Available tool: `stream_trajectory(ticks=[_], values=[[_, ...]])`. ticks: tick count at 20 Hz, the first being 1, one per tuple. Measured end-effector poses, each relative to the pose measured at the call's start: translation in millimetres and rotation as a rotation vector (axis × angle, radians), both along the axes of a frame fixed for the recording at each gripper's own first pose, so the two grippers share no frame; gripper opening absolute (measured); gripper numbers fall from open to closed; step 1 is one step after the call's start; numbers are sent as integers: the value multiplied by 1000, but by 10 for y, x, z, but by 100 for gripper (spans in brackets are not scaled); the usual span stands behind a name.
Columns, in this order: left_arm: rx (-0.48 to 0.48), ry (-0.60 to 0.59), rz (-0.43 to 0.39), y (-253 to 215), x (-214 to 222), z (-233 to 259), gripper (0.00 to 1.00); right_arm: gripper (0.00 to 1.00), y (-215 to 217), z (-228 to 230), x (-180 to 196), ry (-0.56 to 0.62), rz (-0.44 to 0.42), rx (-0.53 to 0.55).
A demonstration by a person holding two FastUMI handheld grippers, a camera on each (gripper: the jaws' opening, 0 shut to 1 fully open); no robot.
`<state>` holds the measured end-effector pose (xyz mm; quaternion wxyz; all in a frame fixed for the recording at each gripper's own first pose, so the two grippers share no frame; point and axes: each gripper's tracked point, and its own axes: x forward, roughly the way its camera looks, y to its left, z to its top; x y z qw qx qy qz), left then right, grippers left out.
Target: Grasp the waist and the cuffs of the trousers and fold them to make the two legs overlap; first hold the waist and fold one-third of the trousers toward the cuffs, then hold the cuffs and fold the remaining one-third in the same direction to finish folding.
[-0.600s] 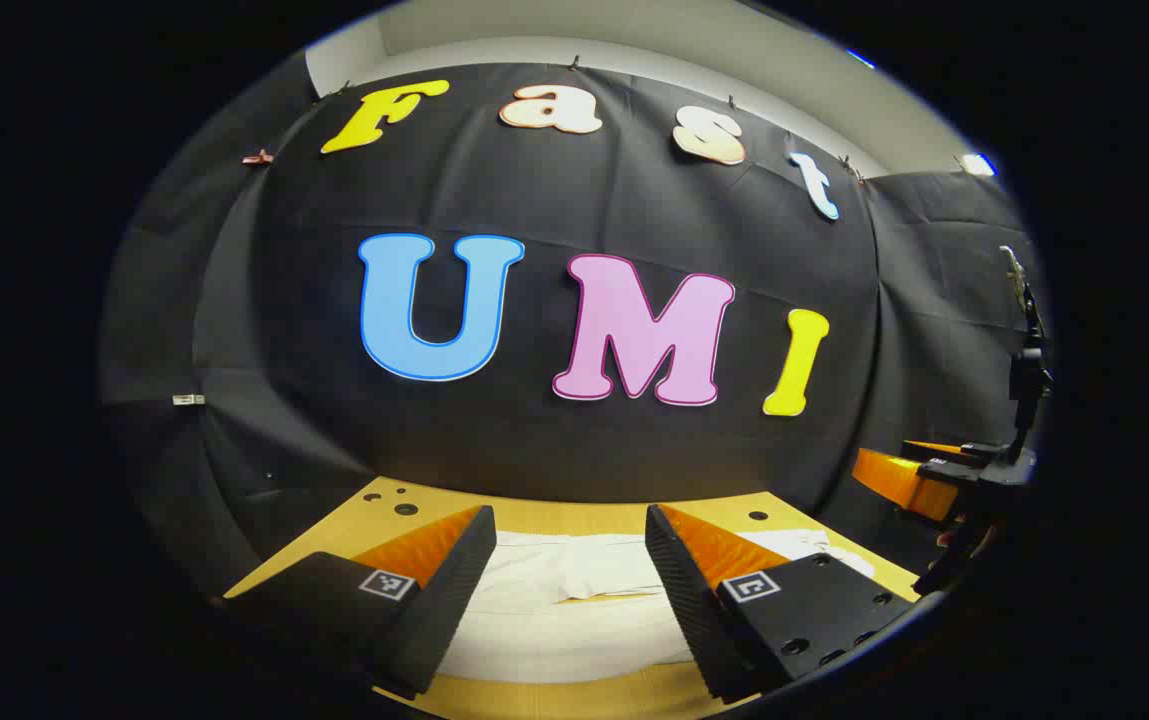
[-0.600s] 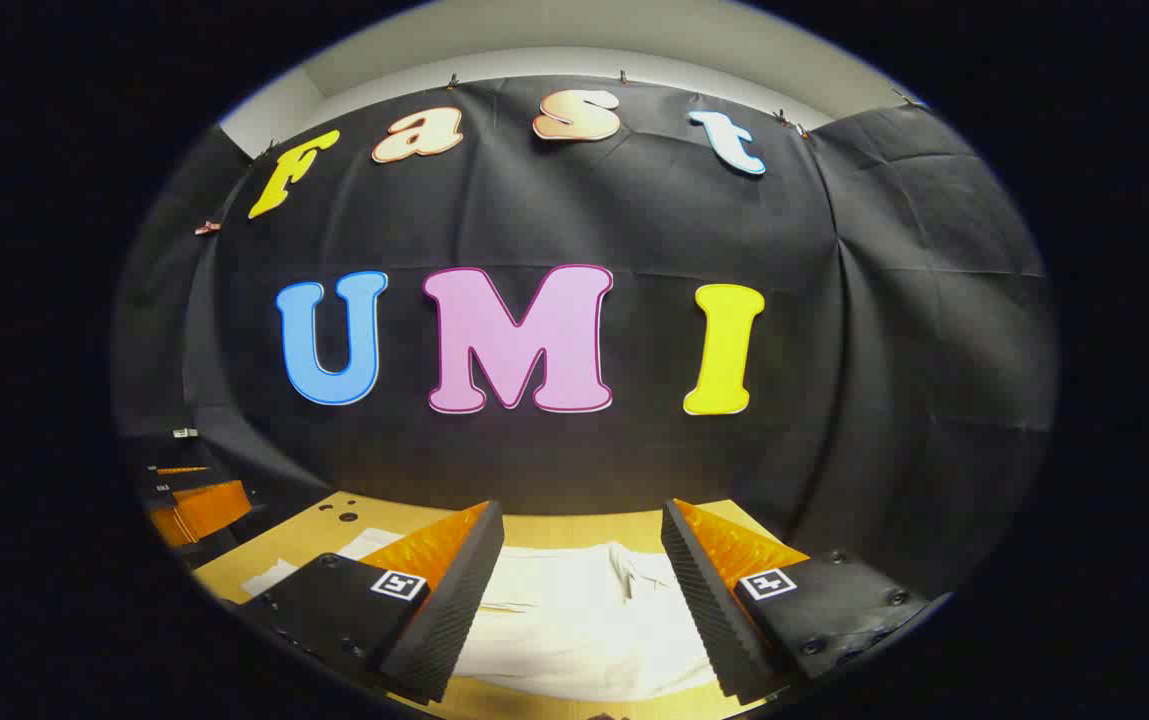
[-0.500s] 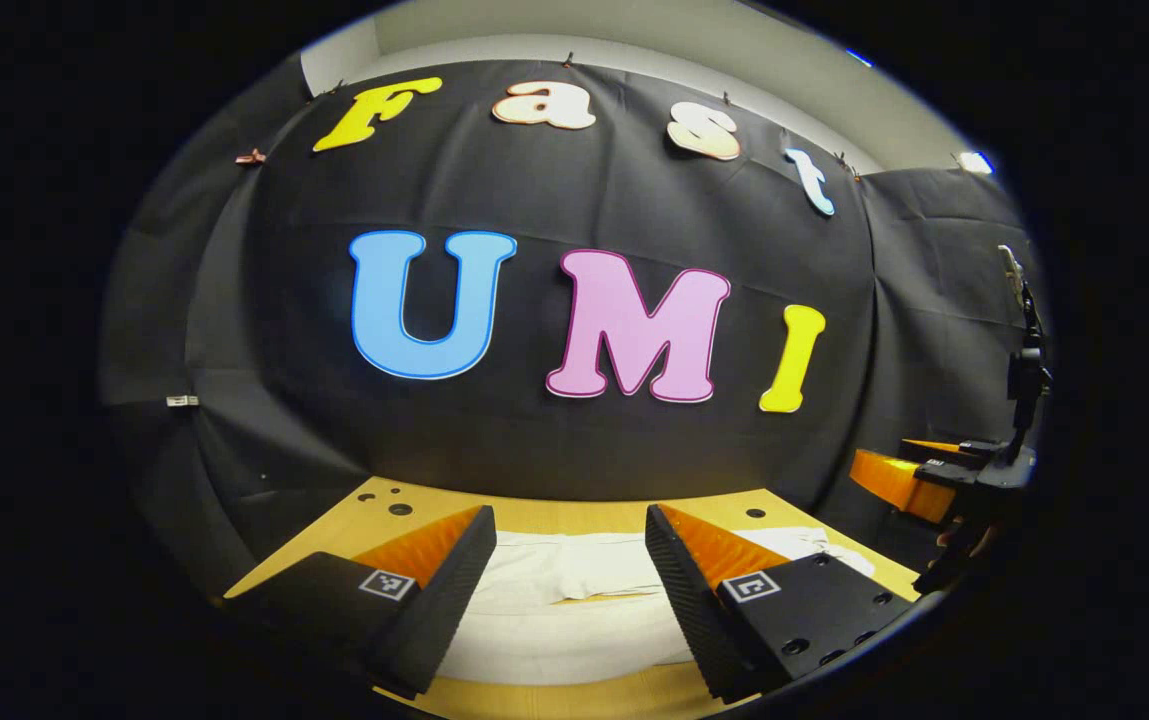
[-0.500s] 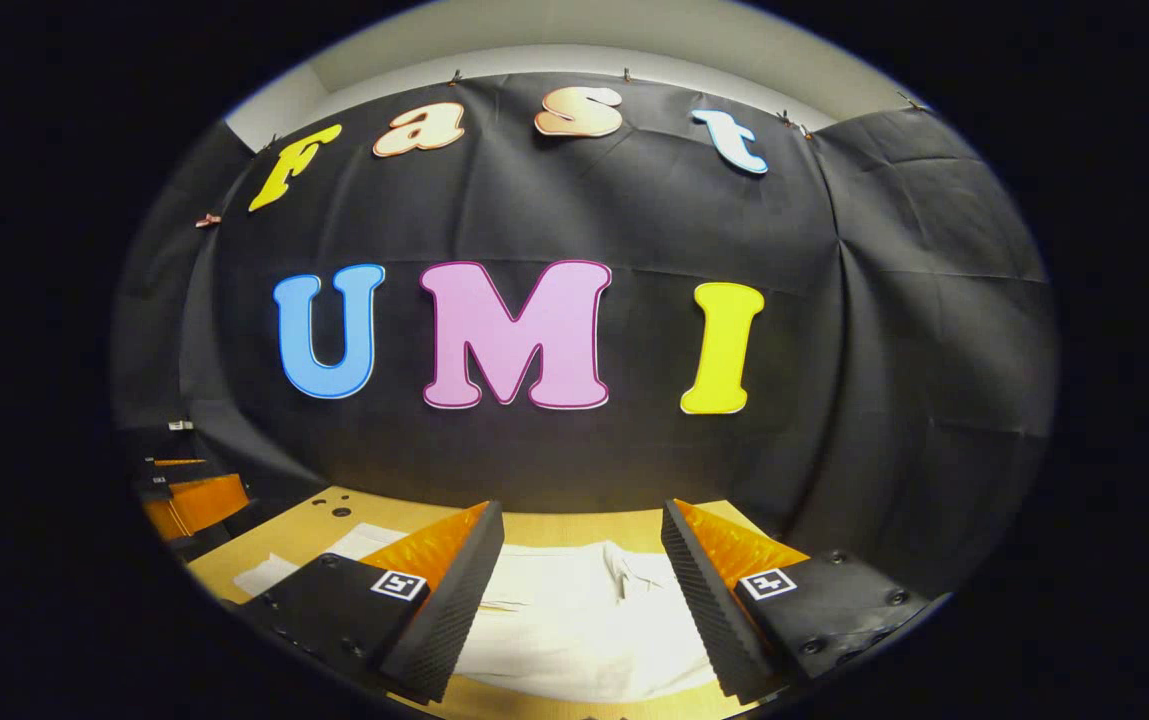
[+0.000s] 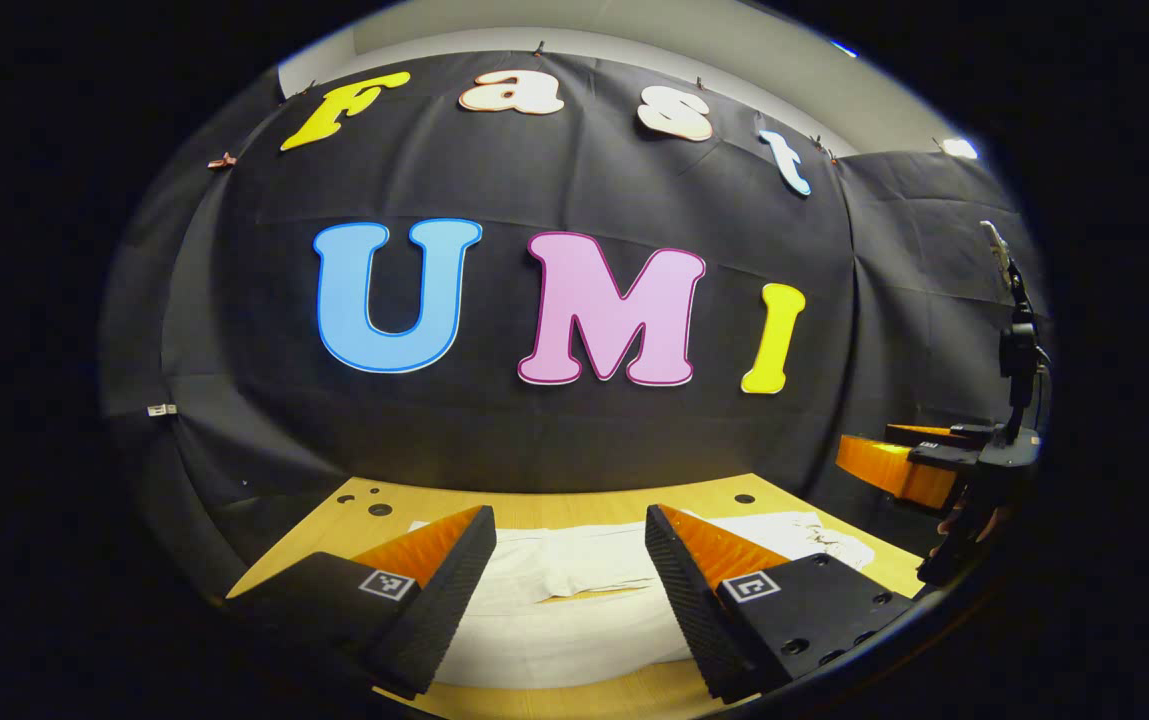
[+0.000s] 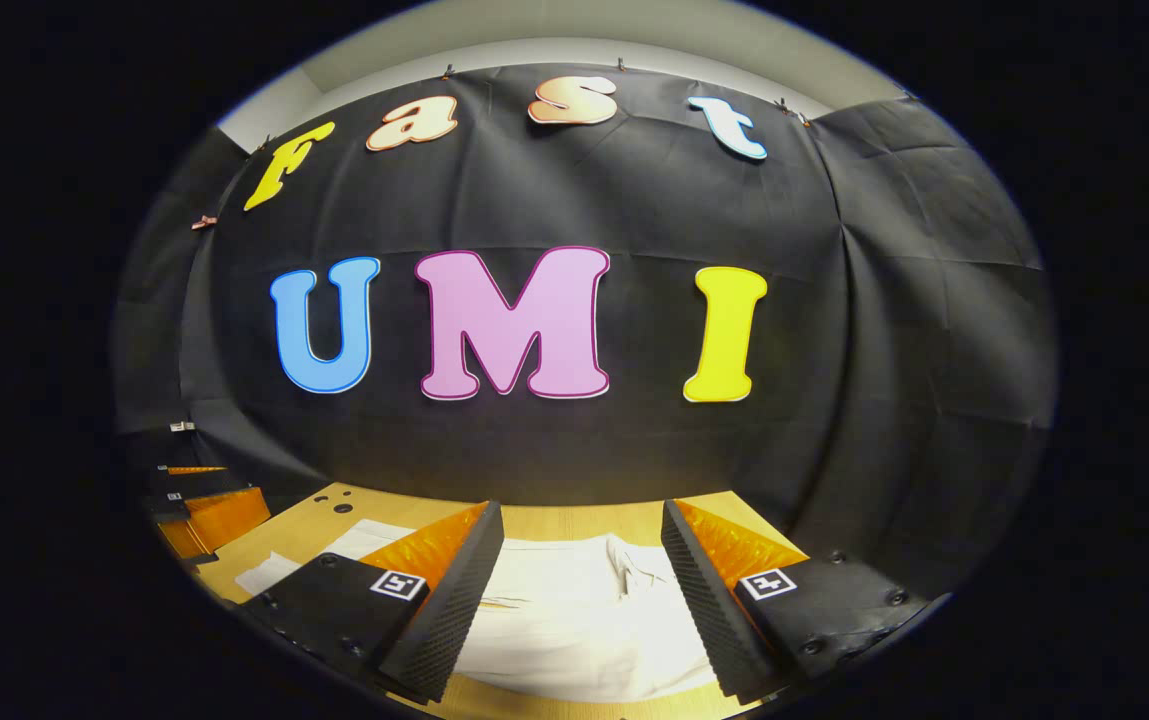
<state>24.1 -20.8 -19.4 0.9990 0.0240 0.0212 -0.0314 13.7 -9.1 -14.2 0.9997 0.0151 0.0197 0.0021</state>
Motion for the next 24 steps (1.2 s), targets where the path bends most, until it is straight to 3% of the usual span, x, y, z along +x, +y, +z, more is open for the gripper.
stream_trajectory(ticks=[8, 17, 24], values=[[3, -7, -9, -14, 7, 26, 96, 98, 4, 28, 6, -4, -4, -18], [-22, 11, 43, 97, 22, -27, 96, 98, -56, -59, 113, 24, 8, -44], [-7, 39, 87, 210, 45, -141, 96, 97, -331, -258, 238, 56, 48, -166]])
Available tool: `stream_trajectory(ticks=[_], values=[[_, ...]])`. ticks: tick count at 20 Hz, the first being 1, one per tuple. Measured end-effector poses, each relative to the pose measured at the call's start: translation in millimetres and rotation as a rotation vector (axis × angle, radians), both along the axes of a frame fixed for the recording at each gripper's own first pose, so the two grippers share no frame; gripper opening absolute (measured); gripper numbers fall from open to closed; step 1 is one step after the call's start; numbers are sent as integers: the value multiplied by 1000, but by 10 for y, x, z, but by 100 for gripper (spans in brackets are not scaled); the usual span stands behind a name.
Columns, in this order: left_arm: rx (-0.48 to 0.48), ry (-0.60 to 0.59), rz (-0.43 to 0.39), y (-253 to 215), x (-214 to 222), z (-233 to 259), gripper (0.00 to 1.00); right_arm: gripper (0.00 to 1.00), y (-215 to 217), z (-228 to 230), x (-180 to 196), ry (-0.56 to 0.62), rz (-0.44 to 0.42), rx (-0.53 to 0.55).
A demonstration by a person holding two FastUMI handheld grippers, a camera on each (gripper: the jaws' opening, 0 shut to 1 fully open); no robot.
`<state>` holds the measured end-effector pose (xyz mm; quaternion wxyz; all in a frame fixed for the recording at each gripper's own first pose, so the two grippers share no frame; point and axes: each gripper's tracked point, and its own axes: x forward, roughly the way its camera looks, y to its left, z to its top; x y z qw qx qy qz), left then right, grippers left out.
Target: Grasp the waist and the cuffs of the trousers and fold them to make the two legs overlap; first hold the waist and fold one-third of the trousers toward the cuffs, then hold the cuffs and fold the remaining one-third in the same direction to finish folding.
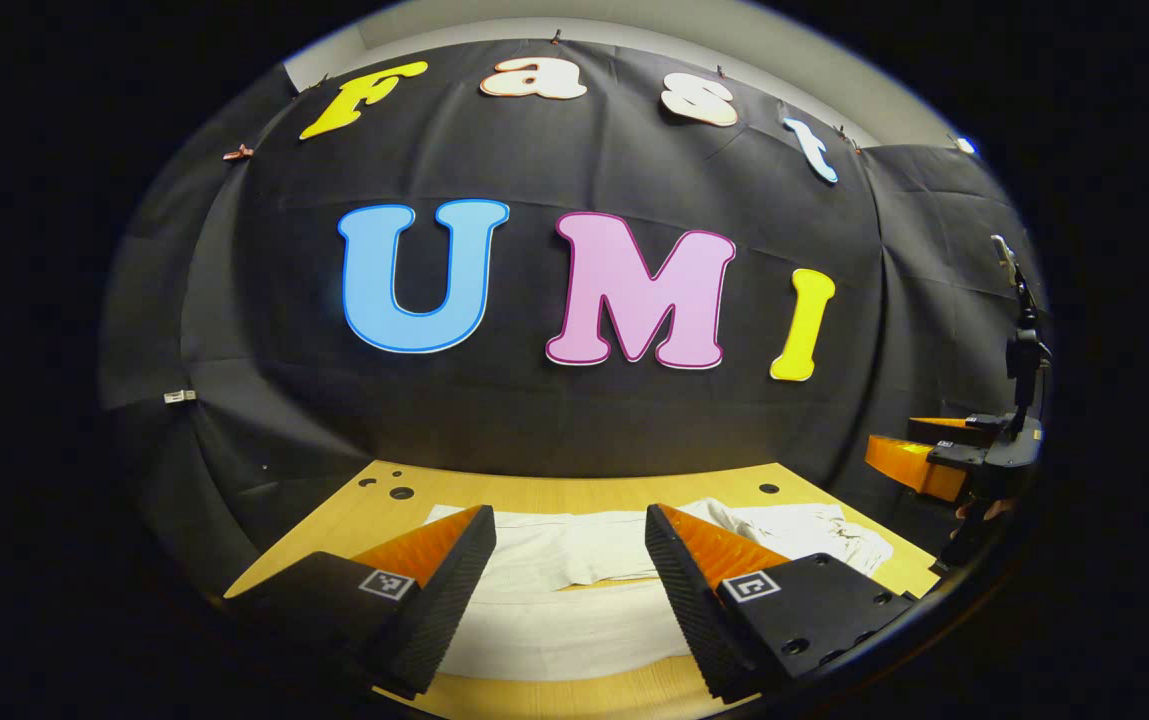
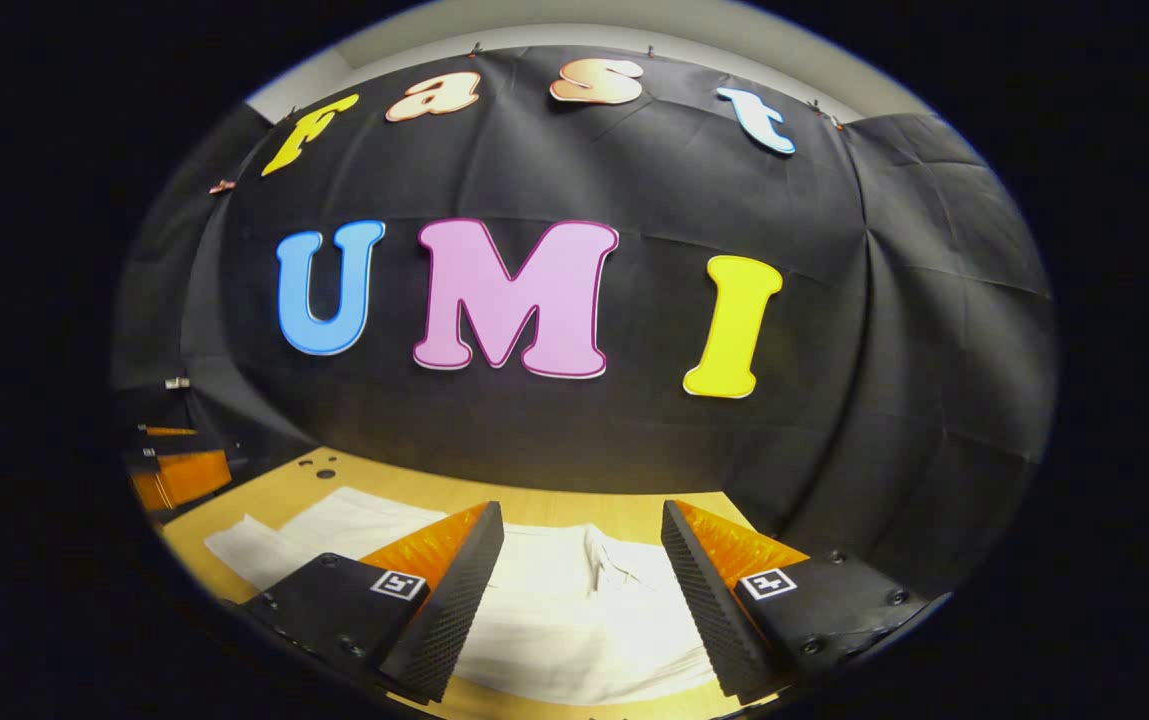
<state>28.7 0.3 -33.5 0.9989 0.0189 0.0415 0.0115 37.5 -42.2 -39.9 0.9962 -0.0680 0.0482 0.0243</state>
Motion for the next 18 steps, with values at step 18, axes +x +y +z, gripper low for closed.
stream_trajectory(ticks=[18], values=[[-72, 121, 184, 145, 27, -535, 96, 98, -1716, -1249, 98, 235, 236, -701]])
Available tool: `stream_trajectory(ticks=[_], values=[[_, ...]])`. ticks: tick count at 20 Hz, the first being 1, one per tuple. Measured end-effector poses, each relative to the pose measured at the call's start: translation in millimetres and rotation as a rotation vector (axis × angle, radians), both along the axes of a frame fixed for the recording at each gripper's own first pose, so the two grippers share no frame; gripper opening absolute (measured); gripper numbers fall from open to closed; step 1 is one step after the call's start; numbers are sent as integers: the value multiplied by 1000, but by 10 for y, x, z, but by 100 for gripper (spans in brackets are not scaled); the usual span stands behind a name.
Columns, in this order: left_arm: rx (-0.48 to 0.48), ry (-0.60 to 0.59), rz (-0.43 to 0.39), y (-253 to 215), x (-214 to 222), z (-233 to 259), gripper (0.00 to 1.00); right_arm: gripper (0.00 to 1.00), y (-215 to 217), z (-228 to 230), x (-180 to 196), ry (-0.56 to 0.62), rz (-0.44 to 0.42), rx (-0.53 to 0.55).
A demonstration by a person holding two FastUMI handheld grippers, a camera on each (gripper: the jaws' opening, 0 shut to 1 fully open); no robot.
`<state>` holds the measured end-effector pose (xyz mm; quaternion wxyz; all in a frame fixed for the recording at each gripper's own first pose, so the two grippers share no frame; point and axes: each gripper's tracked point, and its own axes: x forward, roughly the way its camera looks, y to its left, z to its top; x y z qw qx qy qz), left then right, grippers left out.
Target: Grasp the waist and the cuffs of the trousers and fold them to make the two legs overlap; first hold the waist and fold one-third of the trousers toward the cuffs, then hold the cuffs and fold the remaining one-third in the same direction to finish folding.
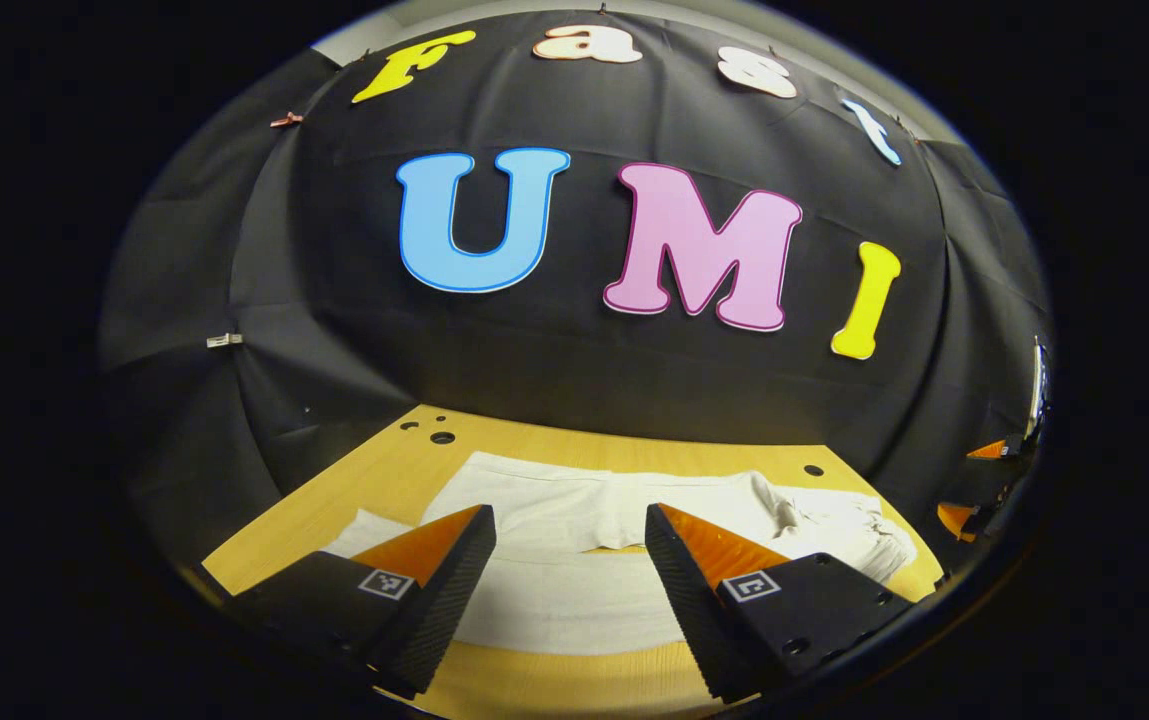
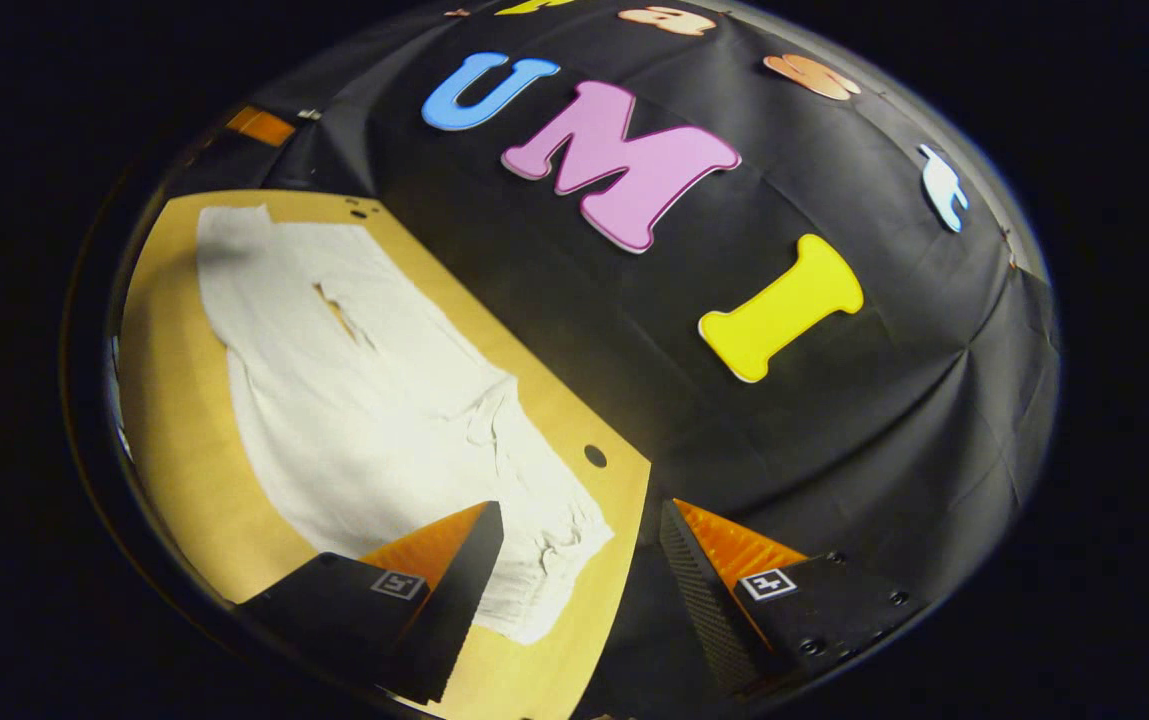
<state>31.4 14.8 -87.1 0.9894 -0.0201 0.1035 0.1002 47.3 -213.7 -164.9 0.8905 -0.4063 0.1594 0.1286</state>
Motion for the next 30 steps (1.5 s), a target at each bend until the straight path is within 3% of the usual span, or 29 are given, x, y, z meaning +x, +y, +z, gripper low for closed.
stream_trajectory(ticks=[3, 6, 12, 16, 22, 26, 30], values=[[18, 27, 34, 2, 5, -102, 96, 98, -165, -371, -115, 65, 85, -124], [38, 50, 50, -30, 10, -176, 96, 98, -522, -807, -153, 151, 101, -248], [35, 102, 101, -40, -2, -320, 96, 98, -908, -1358, -185, 262, 170, -381], [44, 125, 118, -115, -16, -344, 96, 98, -1025, -1558, -142, 289, 203, -452], [94, 130, 116, -195, -50, -281, 96, 95, -897, -1595, 174, 209, 237, -525], [102, 144, 133, -89, -51, -308, 96, 90, -774, -1643, 283, 190, 296, -621], [112, 163, 161, 118, -102, -351, 96, 73, -776, -1763, 274, 264, 304, -619]])
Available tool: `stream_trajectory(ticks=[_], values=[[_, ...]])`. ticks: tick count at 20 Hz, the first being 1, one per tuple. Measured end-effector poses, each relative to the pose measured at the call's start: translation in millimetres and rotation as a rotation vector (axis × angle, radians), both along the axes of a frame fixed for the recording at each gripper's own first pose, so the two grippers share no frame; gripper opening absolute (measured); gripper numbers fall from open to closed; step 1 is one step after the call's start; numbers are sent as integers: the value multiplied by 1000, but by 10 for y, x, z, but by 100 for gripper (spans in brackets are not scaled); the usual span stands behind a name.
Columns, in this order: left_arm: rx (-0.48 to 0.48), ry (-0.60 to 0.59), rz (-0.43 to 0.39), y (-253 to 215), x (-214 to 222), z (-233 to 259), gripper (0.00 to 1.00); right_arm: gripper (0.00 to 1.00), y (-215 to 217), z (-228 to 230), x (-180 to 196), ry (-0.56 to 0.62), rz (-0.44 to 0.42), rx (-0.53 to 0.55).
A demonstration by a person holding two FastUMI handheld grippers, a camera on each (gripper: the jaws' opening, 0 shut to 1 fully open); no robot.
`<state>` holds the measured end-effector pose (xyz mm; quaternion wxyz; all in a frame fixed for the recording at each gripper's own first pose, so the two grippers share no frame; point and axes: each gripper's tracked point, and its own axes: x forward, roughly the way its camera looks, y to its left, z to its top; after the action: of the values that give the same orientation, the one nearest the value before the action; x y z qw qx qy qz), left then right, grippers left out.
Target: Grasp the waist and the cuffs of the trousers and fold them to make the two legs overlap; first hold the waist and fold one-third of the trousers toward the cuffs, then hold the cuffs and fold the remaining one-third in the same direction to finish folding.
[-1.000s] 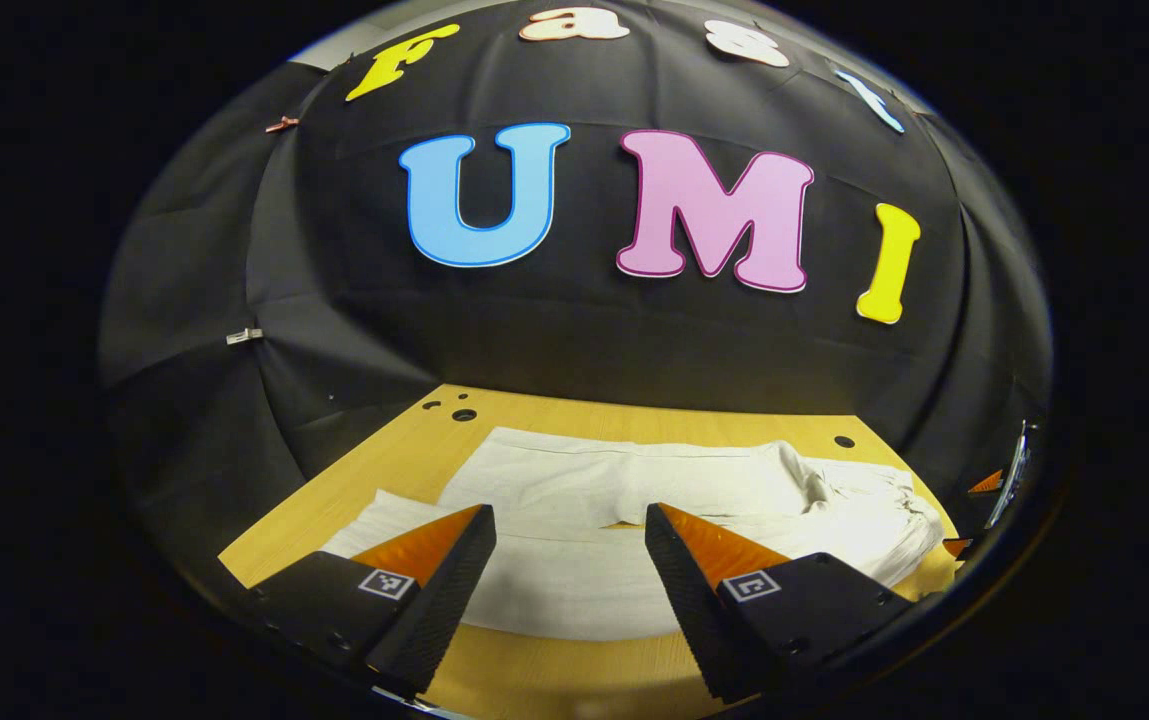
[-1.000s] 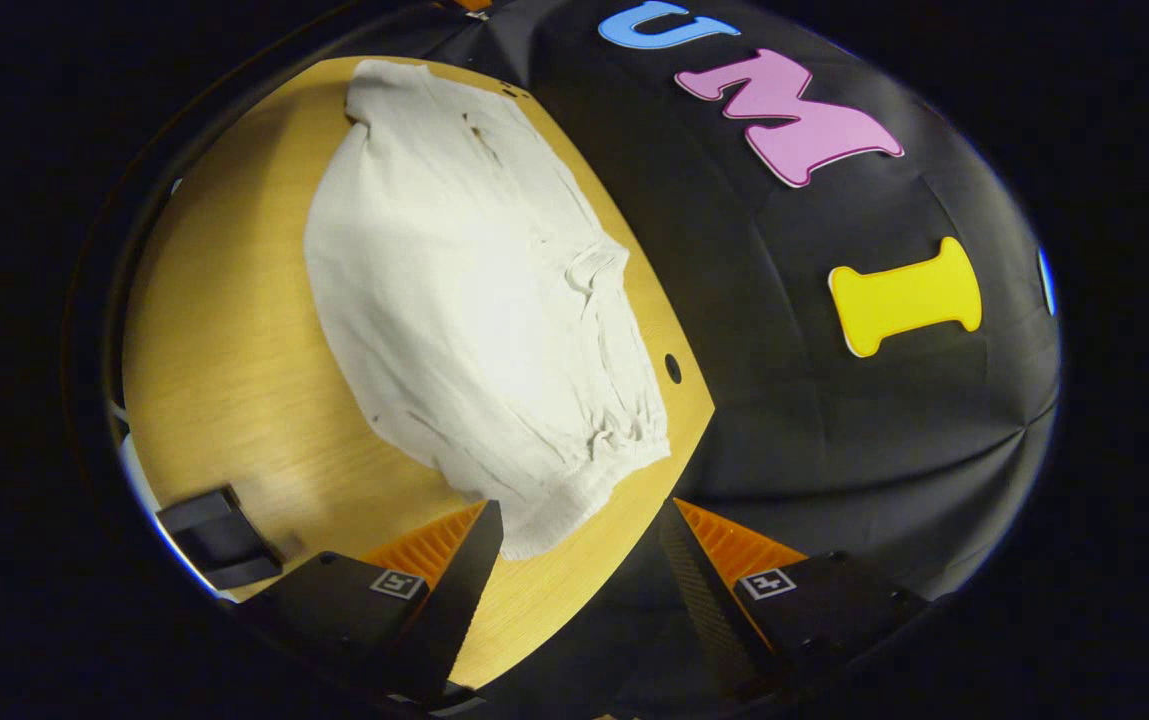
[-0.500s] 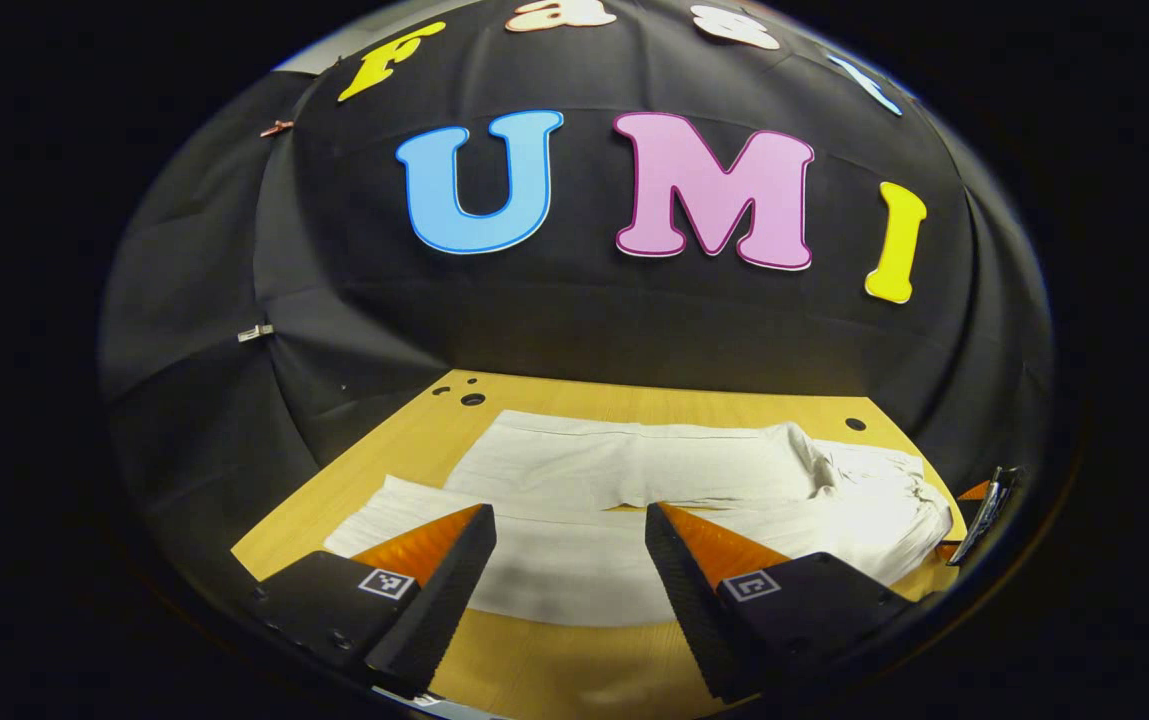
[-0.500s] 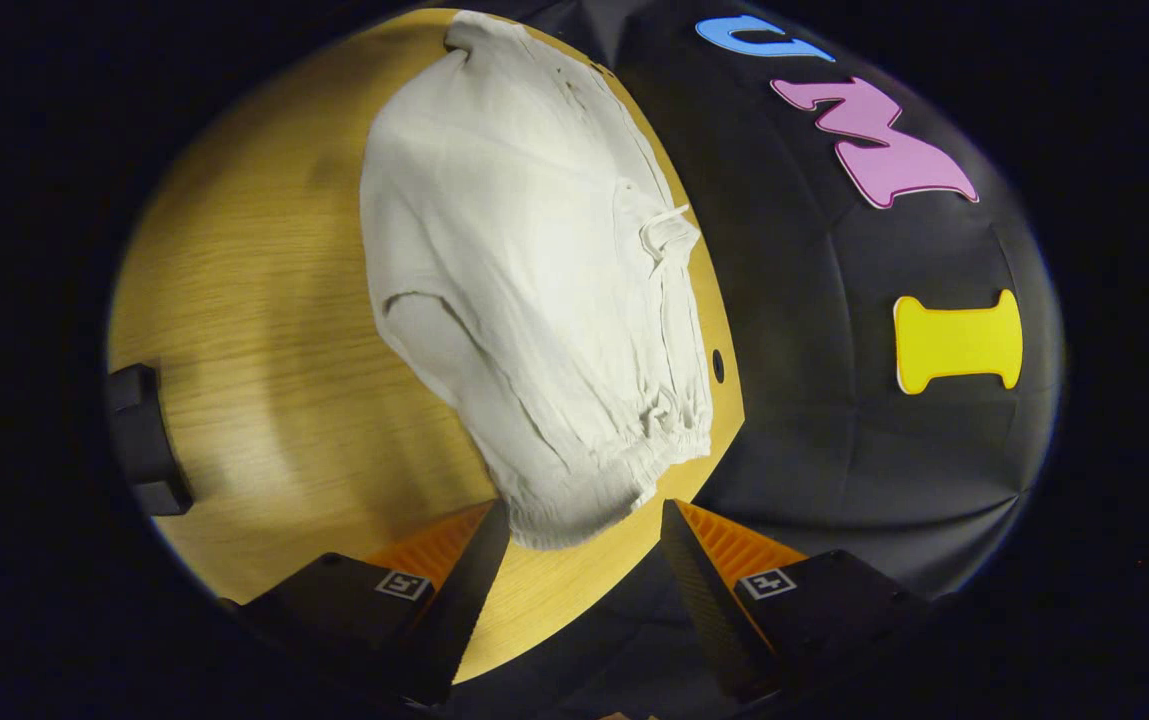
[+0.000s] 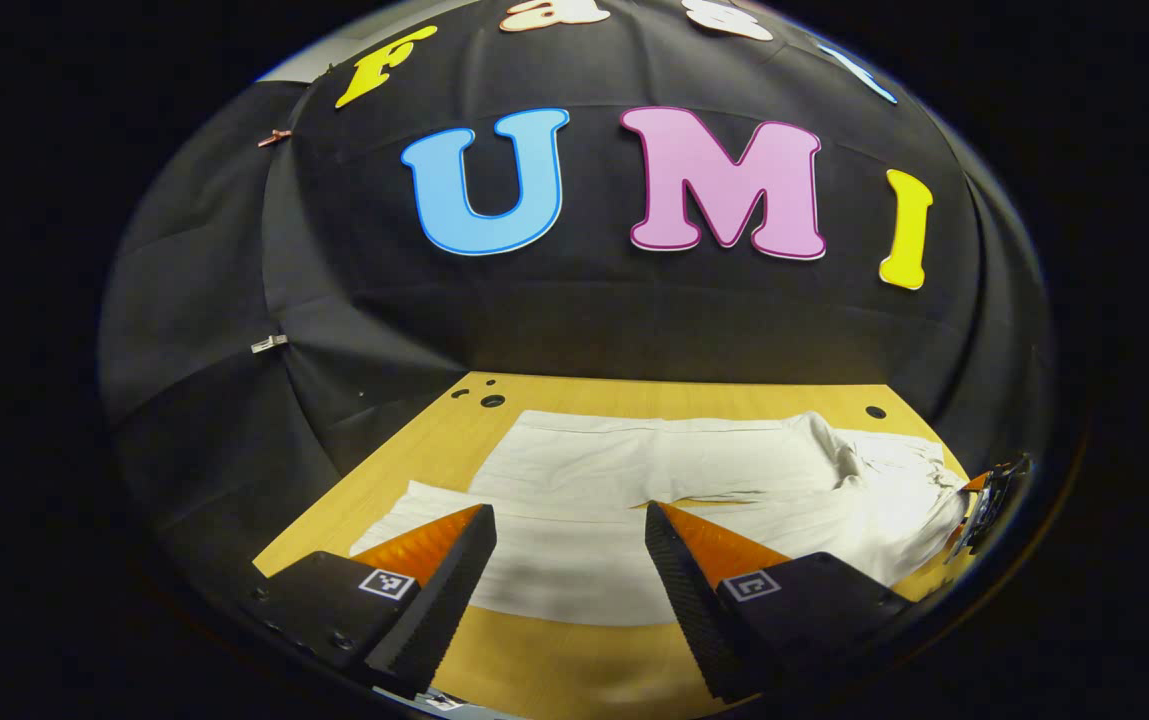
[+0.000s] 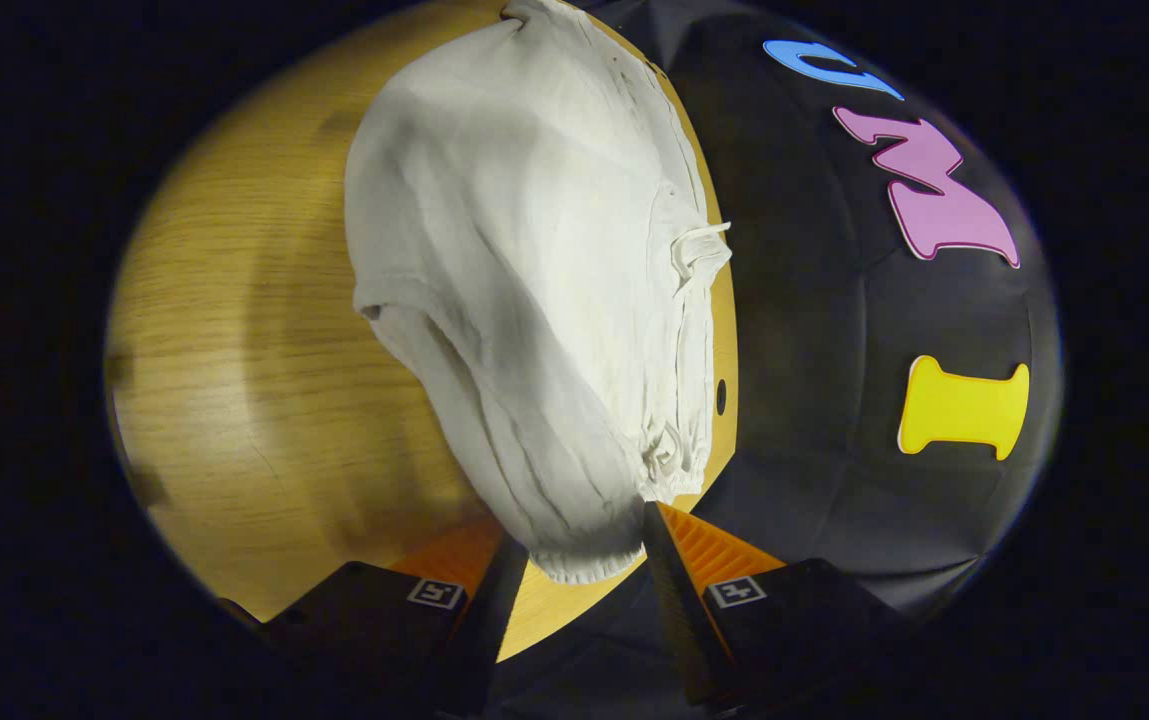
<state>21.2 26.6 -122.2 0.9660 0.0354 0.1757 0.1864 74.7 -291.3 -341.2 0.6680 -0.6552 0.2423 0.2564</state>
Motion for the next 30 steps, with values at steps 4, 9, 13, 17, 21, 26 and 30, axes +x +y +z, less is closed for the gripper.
stream_trajectory(ticks=[4, 9, 13, 17, 21, 26, 30], values=[[91, 43, 22, 394, -101, -46, 97, 39, -6, -47, -31, 61, -21, -7], [302, 197, -42, 1038, -287, -268, 98, 30, -15, -113, -44, 152, -104, 44], [405, 431, -169, 1416, -481, -746, 97, 17, -3, -86, -74, 193, -96, 21], [561, 626, -312, 1794, -734, -1123, 97, 13, 53, -112, -100, 326, -163, 80], [733, 787, -401, 2414, -757, -1434, 97, 10, 94, -131, -157, 409, -126, 50], [821, 899, -428, 2869, -840, -1679, 98, 5, 104, -122, -203, 425, -153, 13], [905, 944, -487, 3063, -571, -1717, 96, 5, 94, -124, -199, 420, -146, -10]])
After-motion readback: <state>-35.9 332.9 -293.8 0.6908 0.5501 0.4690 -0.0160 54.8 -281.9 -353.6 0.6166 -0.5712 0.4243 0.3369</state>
